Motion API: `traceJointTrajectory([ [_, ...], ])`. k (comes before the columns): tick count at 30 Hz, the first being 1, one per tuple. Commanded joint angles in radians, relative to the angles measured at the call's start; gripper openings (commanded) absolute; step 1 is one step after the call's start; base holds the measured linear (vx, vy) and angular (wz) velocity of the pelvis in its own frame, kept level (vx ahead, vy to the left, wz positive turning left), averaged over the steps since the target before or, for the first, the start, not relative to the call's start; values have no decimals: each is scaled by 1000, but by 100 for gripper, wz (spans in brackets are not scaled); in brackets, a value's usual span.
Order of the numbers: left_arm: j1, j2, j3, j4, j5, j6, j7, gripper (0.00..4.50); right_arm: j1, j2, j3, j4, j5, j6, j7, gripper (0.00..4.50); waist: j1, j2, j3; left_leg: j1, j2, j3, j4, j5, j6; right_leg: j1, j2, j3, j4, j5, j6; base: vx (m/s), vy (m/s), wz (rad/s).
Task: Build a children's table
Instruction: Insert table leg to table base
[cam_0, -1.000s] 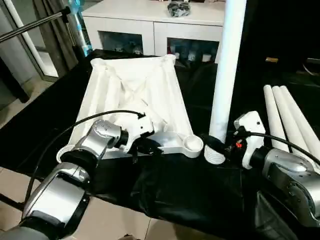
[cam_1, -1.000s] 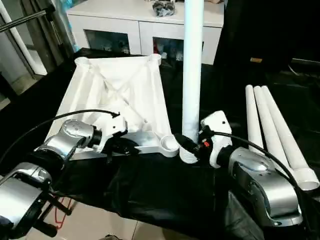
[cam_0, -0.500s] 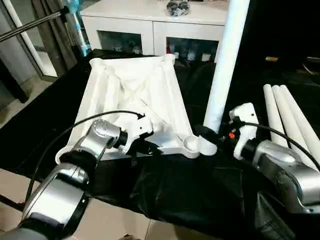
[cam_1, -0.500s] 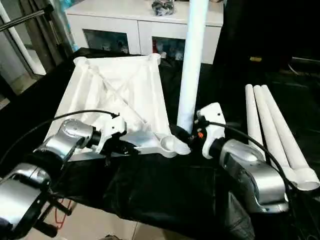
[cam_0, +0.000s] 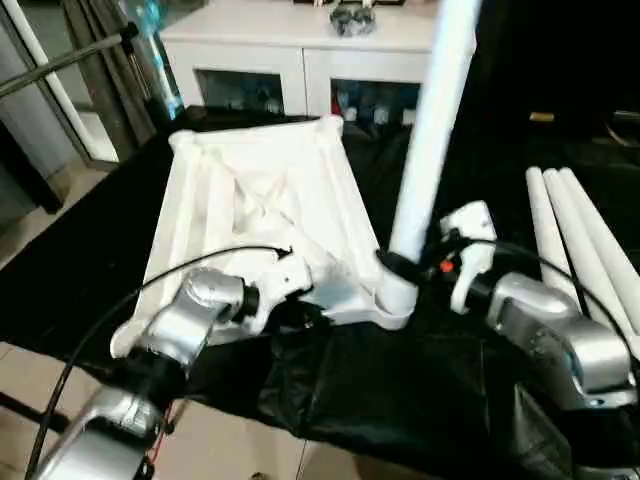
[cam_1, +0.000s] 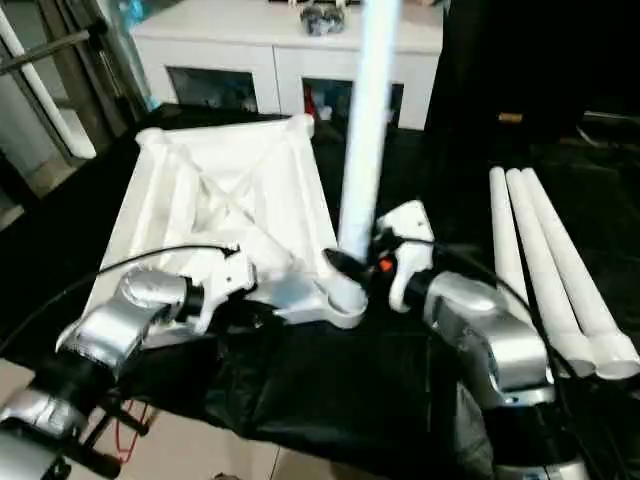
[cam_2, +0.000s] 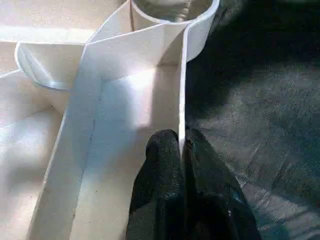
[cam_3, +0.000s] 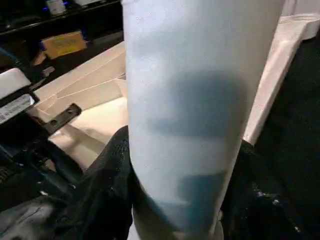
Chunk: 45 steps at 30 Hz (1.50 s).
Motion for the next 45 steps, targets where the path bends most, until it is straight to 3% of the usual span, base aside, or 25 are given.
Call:
traceJointTrajectory([
  [1,49,-21,2,-21,-45,43,17,0,-8,4,4,12,-8,-25,6,187,4,-24,-47,16,80,-32,-85,-194,28,34,-95,51,-88,-229,-231,0,0,0],
  [7,94,-15,6,-128,-46,116,43,0,-27,6,15,58,-31,-52,18,187,1,-23,-51,13,78,-31,-84,-174,36,36,-95,50,-86,-188,-231,0,0,0],
  [12,104,-13,8,-139,-13,115,84,0,-36,9,17,80,-36,-63,19,187,5,-24,-55,11,76,-29,-81,-115,67,39,-92,46,-82,-115,-238,0,0,0],
  [13,104,-14,9,-139,-8,117,95,45,-36,9,17,81,-35,-63,19,187,5,-24,-55,12,76,-29,-81,-114,68,38,-91,46,-83,-115,-238,0,0,0],
  [14,109,-13,11,-146,-4,118,104,56,-34,11,18,82,-37,-67,20,187,6,-23,-54,12,76,-29,-82,-116,69,38,-90,45,-82,-116,-239,0,0,0],
  [16,113,-10,10,-158,-10,140,98,56,-32,11,18,82,-37,-69,21,187,7,-21,-54,14,77,-29,-83,-133,62,37,-92,45,-83,-128,-243,0,0,0],
  [19,114,3,10,-161,6,160,117,99,-25,10,16,72,-32,-67,23,187,7,-21,-53,15,79,-30,-85,-147,54,36,-90,46,-84,-139,-240,0,0,0],
  [23,114,14,12,-155,10,163,114,101,-17,4,12,64,-28,-66,27,187,7,-25,-52,13,77,-29,-84,-141,54,39,-92,47,-84,-131,-237,0,0,0],
  [35,117,39,-10,-152,5,203,93,13,-10,-11,5,56,-21,-48,37,187,2,-24,-51,15,76,-29,-86,-156,47,37,-91,47,-87,-157,-233,0,0,0],
  [42,111,26,-1,-161,-30,218,87,0,-18,-12,8,95,-11,-46,56,187,2,-26,-56,13,76,-29,-82,-117,63,40,-90,46,-81,-85,-249,0,0,0],
  [45,107,16,16,-163,-48,229,90,0,-12,-28,24,95,-19,-42,74,187,4,-26,-54,15,76,-28,-82,-124,70,40,-90,44,-83,-108,-251,0,0,0],
])
